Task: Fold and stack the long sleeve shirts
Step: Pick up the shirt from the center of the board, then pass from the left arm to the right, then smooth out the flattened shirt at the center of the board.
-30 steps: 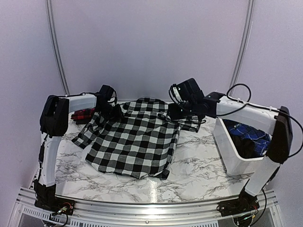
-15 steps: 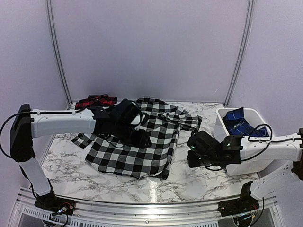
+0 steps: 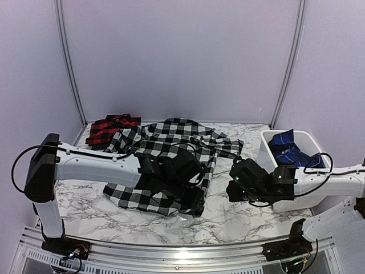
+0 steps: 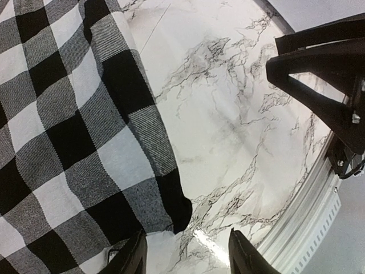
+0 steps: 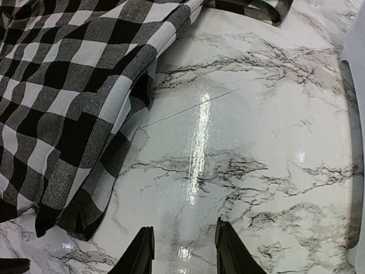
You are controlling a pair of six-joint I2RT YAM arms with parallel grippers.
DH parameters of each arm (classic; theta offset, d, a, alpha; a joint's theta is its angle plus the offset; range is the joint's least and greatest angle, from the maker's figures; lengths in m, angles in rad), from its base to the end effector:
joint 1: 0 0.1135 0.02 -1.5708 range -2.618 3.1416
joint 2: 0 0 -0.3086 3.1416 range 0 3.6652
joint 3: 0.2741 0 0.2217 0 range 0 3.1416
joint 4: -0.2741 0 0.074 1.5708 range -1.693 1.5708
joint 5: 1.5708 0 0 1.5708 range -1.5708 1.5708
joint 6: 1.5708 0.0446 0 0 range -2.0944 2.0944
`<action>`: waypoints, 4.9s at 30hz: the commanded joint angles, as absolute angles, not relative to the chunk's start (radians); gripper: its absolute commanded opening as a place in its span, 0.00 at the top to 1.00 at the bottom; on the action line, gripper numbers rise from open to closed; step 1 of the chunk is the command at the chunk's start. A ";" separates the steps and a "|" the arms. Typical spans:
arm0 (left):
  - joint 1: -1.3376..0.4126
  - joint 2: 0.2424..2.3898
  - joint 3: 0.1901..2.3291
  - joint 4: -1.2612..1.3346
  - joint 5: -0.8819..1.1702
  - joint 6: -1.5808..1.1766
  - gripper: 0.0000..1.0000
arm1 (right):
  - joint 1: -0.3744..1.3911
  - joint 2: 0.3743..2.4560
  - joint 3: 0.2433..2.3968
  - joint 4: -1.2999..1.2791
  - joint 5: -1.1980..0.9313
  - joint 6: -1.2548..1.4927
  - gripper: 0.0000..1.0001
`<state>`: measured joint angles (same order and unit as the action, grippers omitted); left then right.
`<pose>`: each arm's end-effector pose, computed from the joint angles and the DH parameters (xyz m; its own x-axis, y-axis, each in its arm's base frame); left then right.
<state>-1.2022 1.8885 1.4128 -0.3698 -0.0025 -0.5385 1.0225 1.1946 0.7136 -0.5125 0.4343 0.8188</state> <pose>0.1487 -0.3846 0.2735 -0.7096 0.4137 -0.5704 0.6620 0.6686 -0.3386 0.1130 0.1490 0.2591 -0.7763 0.0000 -0.6303 -0.1281 0.9791 0.1577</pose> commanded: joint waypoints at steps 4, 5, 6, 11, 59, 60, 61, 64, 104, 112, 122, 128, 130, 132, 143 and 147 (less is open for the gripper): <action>-1.218 2.006 1.507 -0.399 -0.153 -0.548 0.56 | 1.026 1.235 0.714 -0.438 0.412 0.824 0.67; -1.218 2.009 1.516 -0.398 -0.170 -0.550 0.61 | 1.027 1.242 0.715 -0.431 0.407 0.821 0.68; -1.218 2.008 1.524 -0.398 -0.189 -0.552 0.66 | 1.029 1.249 0.716 -0.424 0.402 0.816 0.69; -1.170 1.958 1.509 -0.397 -0.251 -0.561 0.91 | 1.056 1.309 0.735 -0.403 0.396 0.790 0.72; -0.965 1.846 1.270 -0.078 0.381 -0.623 0.92 | 1.255 1.629 0.953 -0.321 0.620 0.820 0.93; -0.965 1.841 1.266 -0.075 0.379 -0.621 0.88 | 1.262 1.628 0.957 -0.349 0.626 0.837 0.96; -0.965 1.834 1.262 -0.071 0.379 -0.621 0.83 | 1.269 1.625 0.960 -0.391 0.631 0.856 0.98; -0.965 1.804 1.229 -0.035 0.381 -0.614 0.69 | 1.287 1.607 0.956 -0.484 0.650 0.909 1.00; -0.906 1.837 1.000 0.002 0.273 -0.637 0.67 | 0.942 1.613 0.916 -0.171 0.103 0.748 0.63; -0.907 1.835 0.999 -0.049 0.284 -0.638 0.67 | 0.973 1.422 0.567 -0.113 0.098 0.940 0.62; -0.919 1.807 0.963 -0.067 0.287 -0.655 0.67 | 1.090 1.394 0.558 -0.217 0.138 1.003 0.63; -0.973 1.812 0.942 -0.064 0.276 -0.684 0.67 | 1.144 1.325 0.512 -0.285 0.128 1.067 0.73; -0.996 1.816 0.937 -0.063 0.271 -0.696 0.67 | 1.171 1.296 0.500 -0.311 0.131 1.093 0.74; -1.016 1.812 0.927 -0.062 0.267 -0.707 0.67 | 1.198 1.264 0.502 -0.356 0.135 1.110 0.74; -1.031 1.722 0.932 -0.123 0.218 -0.687 0.67 | 1.019 1.199 0.758 -0.401 0.165 0.861 0.67; -1.029 1.721 0.972 -0.148 0.203 -0.672 0.67 | 0.946 1.331 0.853 -0.257 0.154 0.774 0.67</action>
<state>-1.0286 1.7496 0.9218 -0.0811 0.2348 -0.6960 1.0012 1.2213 0.7719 -0.3836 0.1623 0.8997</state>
